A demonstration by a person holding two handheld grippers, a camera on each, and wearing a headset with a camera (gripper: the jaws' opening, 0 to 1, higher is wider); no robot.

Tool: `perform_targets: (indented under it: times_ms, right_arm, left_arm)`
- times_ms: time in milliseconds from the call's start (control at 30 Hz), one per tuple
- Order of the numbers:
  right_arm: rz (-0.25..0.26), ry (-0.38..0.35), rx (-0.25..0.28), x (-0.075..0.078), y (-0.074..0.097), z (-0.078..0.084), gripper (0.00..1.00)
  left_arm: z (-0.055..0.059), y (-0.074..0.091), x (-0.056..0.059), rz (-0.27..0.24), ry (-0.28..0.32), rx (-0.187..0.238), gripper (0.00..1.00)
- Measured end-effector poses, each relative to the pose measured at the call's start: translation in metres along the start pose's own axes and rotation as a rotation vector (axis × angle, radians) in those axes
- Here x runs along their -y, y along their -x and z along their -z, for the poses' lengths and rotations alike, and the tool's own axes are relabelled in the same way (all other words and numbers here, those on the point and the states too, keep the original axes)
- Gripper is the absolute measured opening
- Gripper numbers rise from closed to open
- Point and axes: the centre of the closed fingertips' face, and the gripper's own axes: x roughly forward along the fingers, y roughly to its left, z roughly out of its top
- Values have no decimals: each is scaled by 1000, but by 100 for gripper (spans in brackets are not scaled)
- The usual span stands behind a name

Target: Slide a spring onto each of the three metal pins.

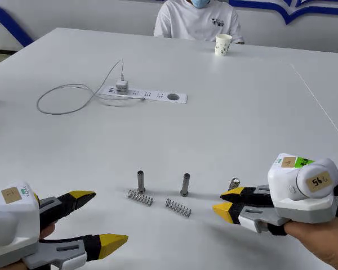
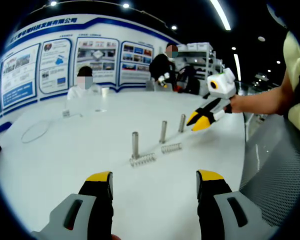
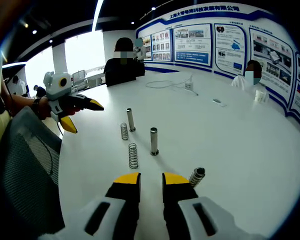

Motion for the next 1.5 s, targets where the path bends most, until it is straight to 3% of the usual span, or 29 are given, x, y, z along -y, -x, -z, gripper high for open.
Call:
perform_targets:
  times_ms: [800, 1500]
  right_arm:
    - [-33, 78, -33, -14, -13, -11, 18]
    - [-71, 113, -58, -26, -37, -22, 18]
  left_arm:
    - [1, -1, -1, 5, 5, 8, 69]
    - [4, -3, -4, 9, 12, 9, 69]
